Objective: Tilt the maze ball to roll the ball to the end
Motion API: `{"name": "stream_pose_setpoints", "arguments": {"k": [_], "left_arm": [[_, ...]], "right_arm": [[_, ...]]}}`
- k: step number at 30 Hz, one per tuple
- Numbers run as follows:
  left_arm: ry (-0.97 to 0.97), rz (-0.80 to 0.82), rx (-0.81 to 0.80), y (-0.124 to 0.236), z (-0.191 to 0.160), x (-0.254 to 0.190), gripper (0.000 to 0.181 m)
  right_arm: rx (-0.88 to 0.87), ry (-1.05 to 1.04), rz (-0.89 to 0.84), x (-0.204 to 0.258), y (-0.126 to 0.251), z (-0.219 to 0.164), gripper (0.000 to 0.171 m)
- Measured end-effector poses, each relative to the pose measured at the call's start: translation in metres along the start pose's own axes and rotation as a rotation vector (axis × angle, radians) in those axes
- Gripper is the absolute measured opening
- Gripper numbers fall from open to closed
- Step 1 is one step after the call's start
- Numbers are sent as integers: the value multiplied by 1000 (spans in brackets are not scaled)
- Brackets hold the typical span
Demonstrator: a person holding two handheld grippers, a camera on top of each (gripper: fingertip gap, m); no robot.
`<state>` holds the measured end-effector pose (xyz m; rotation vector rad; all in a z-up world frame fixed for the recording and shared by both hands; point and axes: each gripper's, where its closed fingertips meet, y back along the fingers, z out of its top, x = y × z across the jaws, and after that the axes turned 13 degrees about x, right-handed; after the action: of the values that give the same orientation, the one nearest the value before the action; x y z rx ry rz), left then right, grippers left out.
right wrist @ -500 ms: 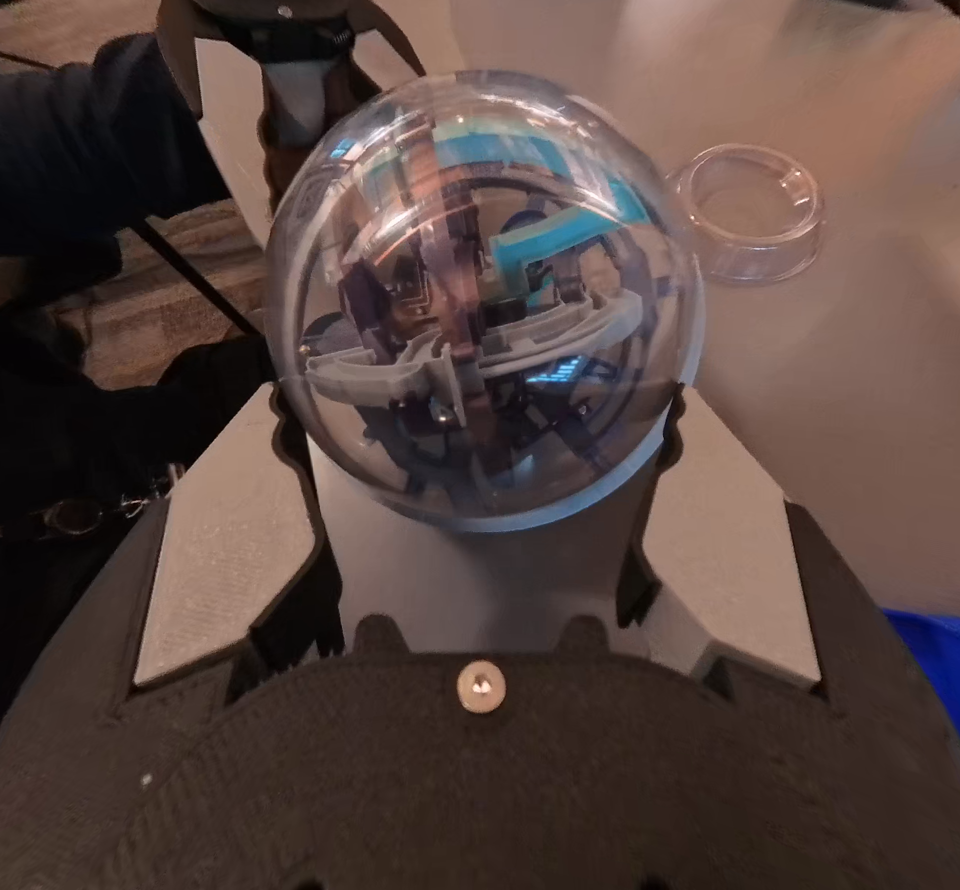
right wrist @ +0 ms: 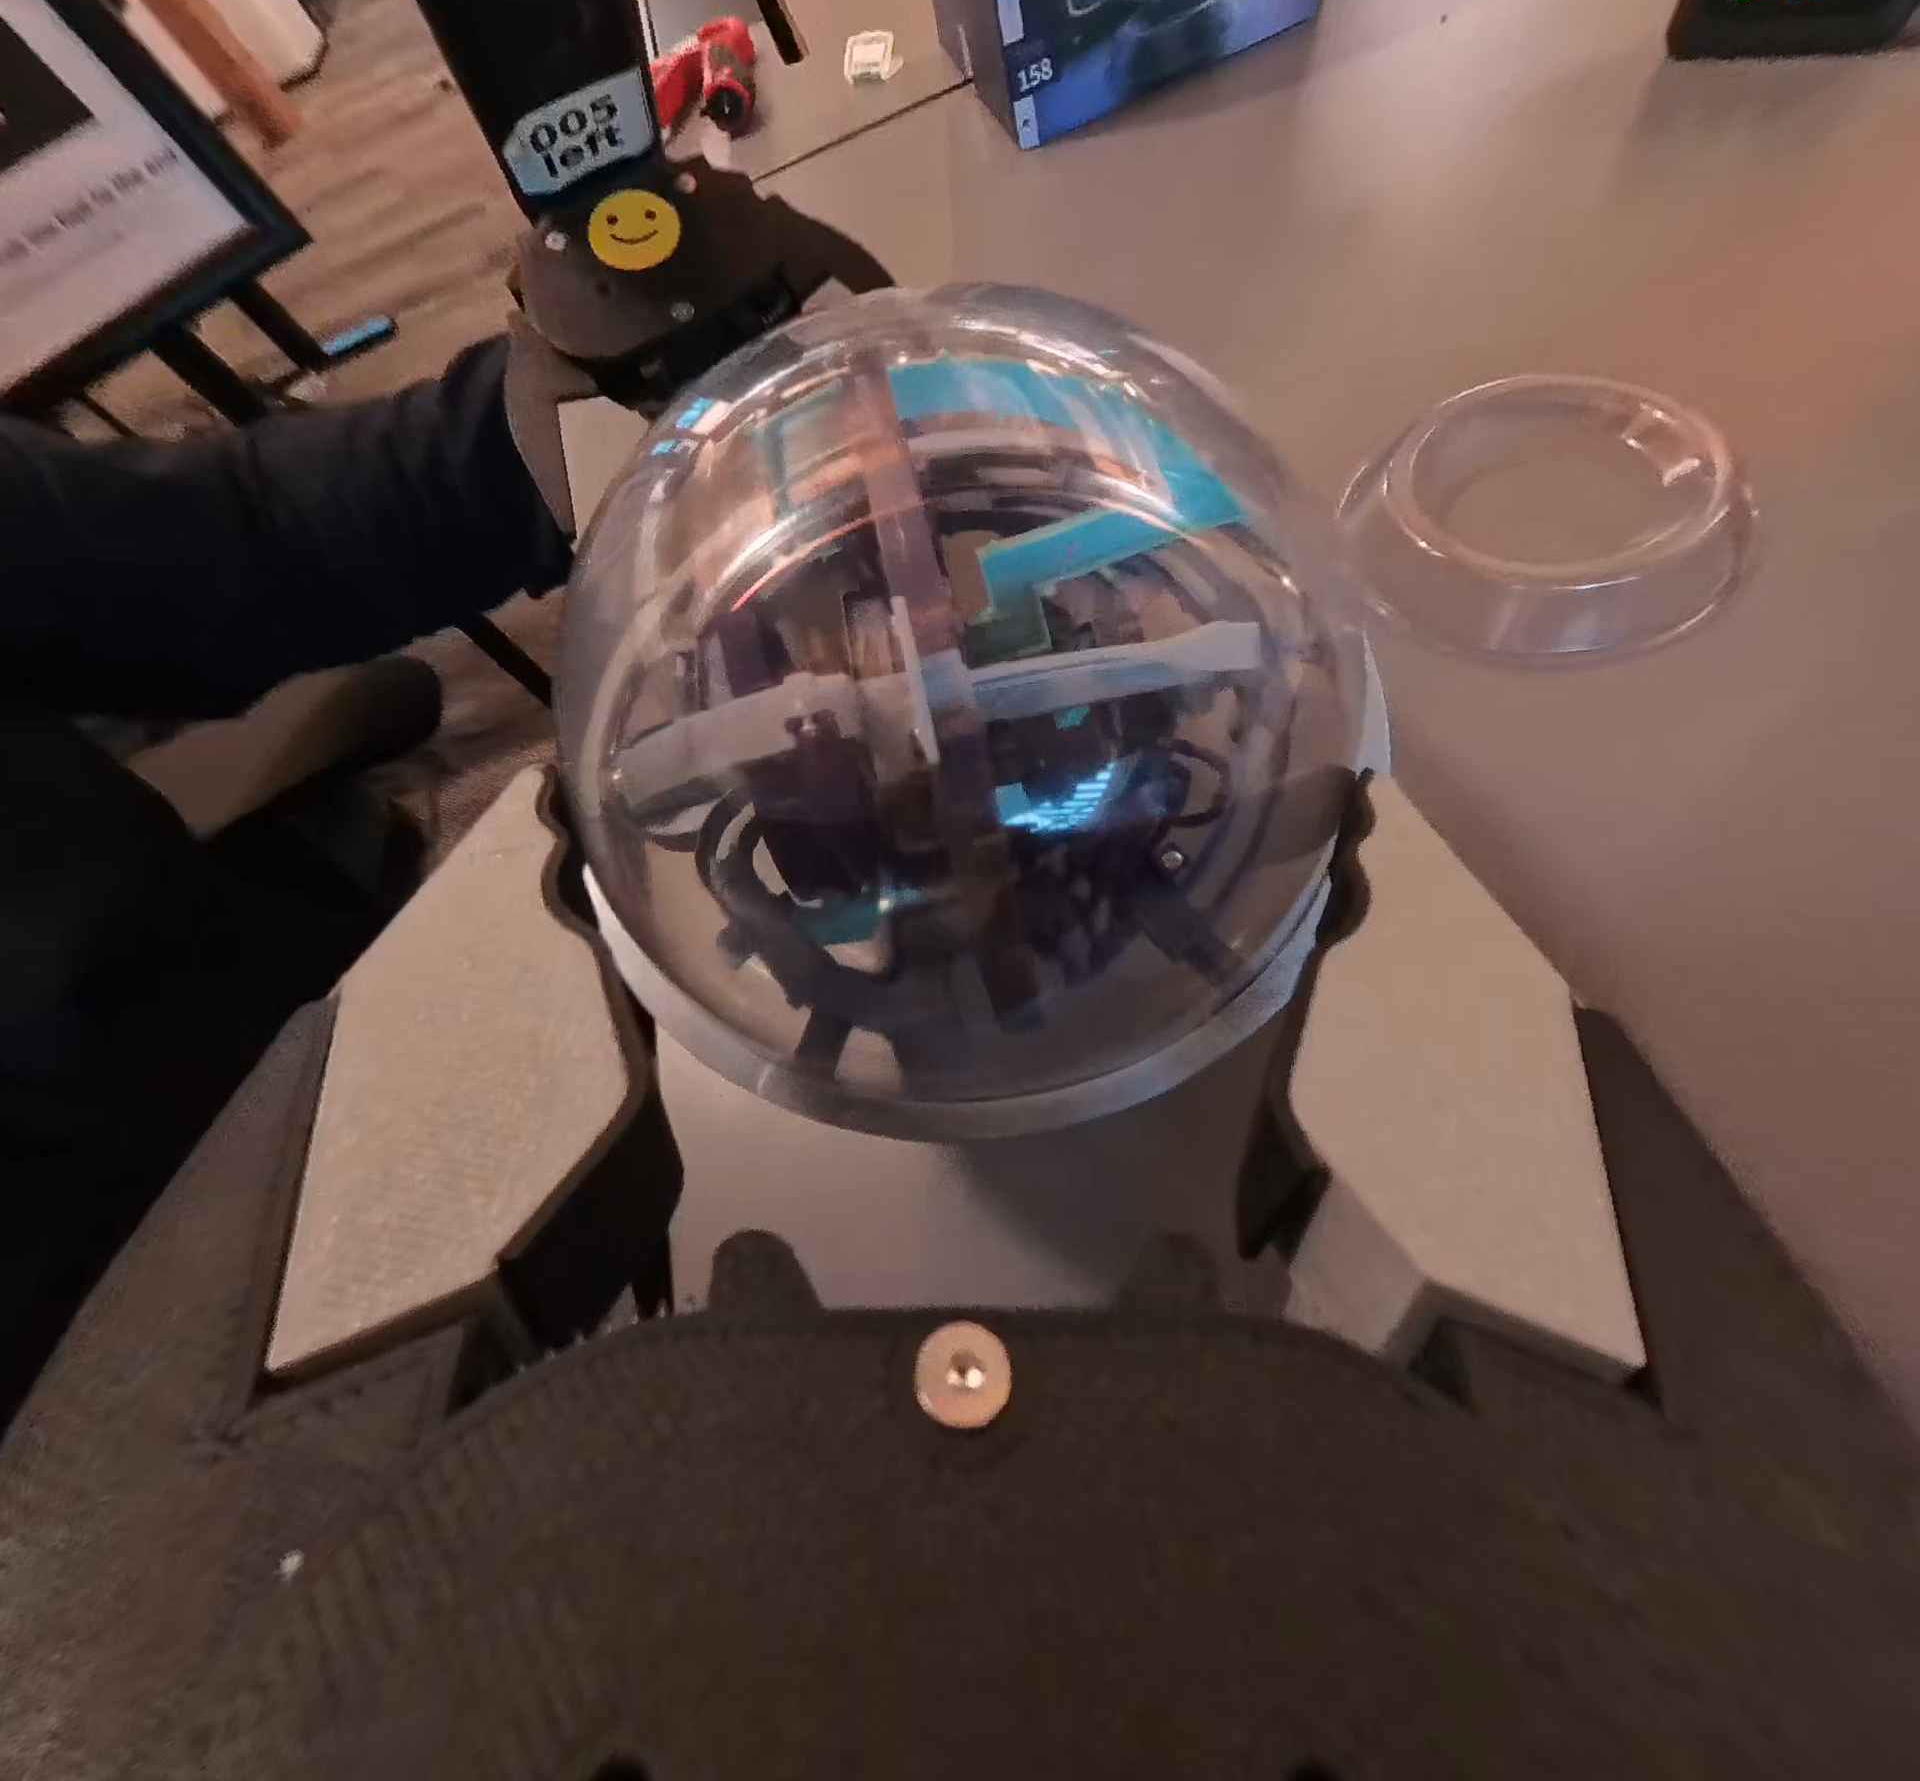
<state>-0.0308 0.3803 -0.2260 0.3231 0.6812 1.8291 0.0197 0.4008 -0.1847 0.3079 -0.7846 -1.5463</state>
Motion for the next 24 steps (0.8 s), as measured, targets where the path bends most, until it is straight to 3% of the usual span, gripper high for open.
{"name": "stream_pose_setpoints", "arguments": {"k": [6, 14, 24], "left_arm": [[184, -113, -23, -6, 7, 6, 106], [92, -54, -3, -10, 8, 10, 106], [48, -95, 11, -10, 5, 0, 108]], "right_arm": [[13, -144, 104, -18, 3, 7, 139], [-37, -44, 41, -19, 7, 5, 139], [-46, 28, -20, -9, 10, 1, 138]]}}
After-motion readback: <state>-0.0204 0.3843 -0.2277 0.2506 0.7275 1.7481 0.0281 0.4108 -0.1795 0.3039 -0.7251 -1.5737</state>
